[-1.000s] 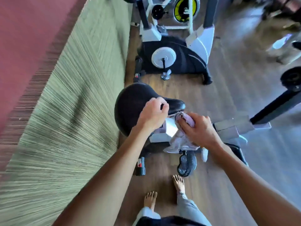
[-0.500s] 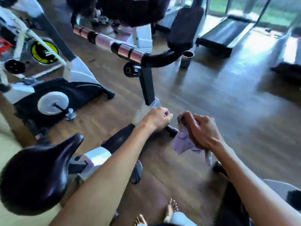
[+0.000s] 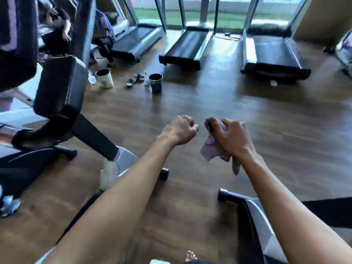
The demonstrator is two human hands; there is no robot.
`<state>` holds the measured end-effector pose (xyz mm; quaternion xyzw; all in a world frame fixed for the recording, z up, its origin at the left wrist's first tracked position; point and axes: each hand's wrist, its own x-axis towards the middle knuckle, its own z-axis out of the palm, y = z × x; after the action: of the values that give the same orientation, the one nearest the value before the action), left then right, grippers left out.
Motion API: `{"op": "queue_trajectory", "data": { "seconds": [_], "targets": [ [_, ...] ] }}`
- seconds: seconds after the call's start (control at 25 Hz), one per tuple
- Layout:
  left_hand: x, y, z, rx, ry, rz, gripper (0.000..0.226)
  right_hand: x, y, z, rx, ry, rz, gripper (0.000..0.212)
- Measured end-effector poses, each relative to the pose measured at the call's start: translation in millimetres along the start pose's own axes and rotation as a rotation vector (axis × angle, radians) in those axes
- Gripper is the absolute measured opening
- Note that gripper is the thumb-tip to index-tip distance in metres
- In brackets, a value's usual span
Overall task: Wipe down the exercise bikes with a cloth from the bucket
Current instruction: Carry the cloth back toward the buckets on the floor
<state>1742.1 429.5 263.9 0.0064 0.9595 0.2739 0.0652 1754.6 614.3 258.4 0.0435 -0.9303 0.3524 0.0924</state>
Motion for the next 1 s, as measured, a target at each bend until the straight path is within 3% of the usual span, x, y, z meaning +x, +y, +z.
{"op": "queue_trajectory", "data": {
  "seconds": [0.36, 0.6, 1.0],
  "targets": [
    [148.8, 48.1, -7.7, 0.104, -0.036, 0.116, 0.027, 106.9, 27.5, -1.3, 0.107, 0.229, 0.251, 0.061],
    [258.0, 62.1, -2.5, 0.175, -0.148, 0.261, 0.029, 169.4, 55.3, 18.3, 0.025, 0.324, 0.378, 0.06],
    [467.2, 13.1, -50.5, 0.106, -0.157, 0.218, 0.029, 394.5, 59.7, 75.1, -0.109, 0.168, 0.284, 0.059]
  ]
}}
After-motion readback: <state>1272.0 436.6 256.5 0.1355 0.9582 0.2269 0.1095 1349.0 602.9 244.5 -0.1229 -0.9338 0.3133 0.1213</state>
